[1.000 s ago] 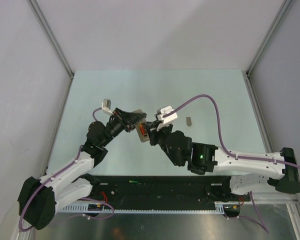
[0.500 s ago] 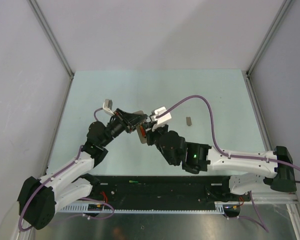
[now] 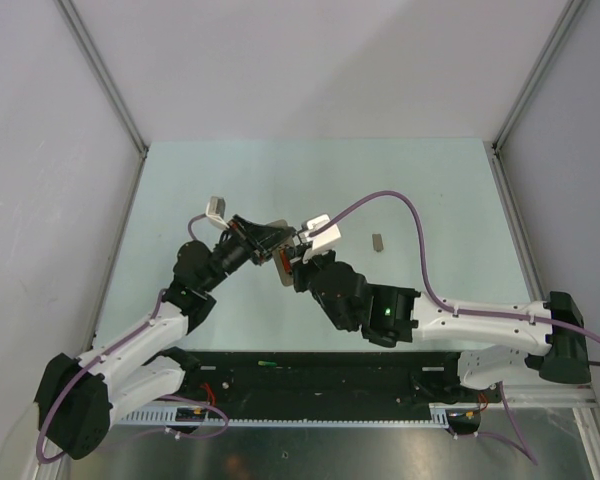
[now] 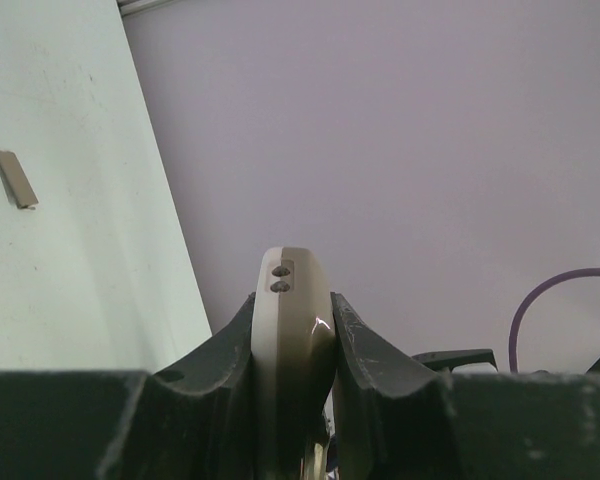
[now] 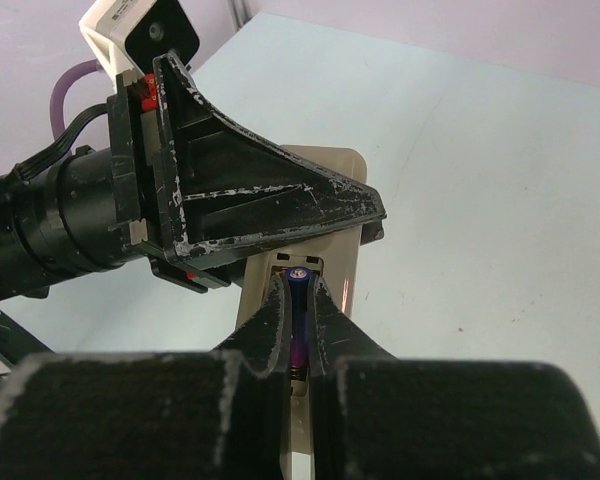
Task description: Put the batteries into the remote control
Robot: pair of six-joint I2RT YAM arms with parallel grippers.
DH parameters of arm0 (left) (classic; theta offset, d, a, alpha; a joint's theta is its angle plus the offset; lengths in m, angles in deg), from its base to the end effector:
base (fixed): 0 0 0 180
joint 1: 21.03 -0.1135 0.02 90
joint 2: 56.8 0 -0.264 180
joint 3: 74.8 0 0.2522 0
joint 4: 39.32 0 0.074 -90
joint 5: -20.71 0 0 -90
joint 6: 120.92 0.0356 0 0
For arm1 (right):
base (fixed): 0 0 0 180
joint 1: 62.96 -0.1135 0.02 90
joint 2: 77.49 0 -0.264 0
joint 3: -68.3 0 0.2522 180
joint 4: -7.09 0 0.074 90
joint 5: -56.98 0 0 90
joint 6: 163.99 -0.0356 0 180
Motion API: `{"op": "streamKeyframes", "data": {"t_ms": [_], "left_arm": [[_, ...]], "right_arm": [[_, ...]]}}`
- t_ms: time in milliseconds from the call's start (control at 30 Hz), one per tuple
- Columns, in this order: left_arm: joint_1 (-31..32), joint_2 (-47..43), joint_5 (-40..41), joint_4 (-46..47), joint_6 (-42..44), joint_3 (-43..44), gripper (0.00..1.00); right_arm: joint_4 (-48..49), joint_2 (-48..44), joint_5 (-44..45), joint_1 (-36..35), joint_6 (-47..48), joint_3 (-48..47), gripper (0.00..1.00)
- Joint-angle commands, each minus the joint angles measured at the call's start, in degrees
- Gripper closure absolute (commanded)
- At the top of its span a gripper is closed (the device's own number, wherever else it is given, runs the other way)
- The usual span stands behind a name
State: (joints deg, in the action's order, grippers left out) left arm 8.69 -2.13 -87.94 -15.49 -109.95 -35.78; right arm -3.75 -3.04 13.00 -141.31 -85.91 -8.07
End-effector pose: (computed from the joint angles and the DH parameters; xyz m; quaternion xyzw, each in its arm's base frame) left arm 0.1827 -0.1174 0.2762 -0.1583 0.6384 -0.6680 0.3481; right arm 0.0854 0.2875 0.3610 -0.1706 0.7244 0.2145 0.6326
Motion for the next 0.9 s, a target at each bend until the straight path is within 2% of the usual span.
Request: {"op": "streamKeyframes", "data": {"t_ms": [0,133,400,533,867], "left_arm": [[0.26,-1.59,-0.33,3.11,-0.43,4.10,1.00],[0.26,-1.94,0.20,3.02,0.10,3.84,1.00],[0.08,-2.47,0.81,3.11,2.47,4.45,1.00],[-0.01,-2.73,1.07,3.20,4.75,4.89,1.00],[0.08,-4.22,2.57,3.11,6.51,4.63,1.00]], "right_arm": [[-2.47,-0.36,-0.75,0.04,-1.53,0.29,1.00],[-5.98,-0.89,-4.96,0.74,-2.14,0.21,1.00],[-16.36,0.07,-12.78,4.25,-10.39,-2.86,1.00],[-22.94,1.83,-14.29,4.87,-13.29,-6.28,1.00],[-30.51,5.61,-18.15,6.10,-18.74,-8.49,1.00]]}}
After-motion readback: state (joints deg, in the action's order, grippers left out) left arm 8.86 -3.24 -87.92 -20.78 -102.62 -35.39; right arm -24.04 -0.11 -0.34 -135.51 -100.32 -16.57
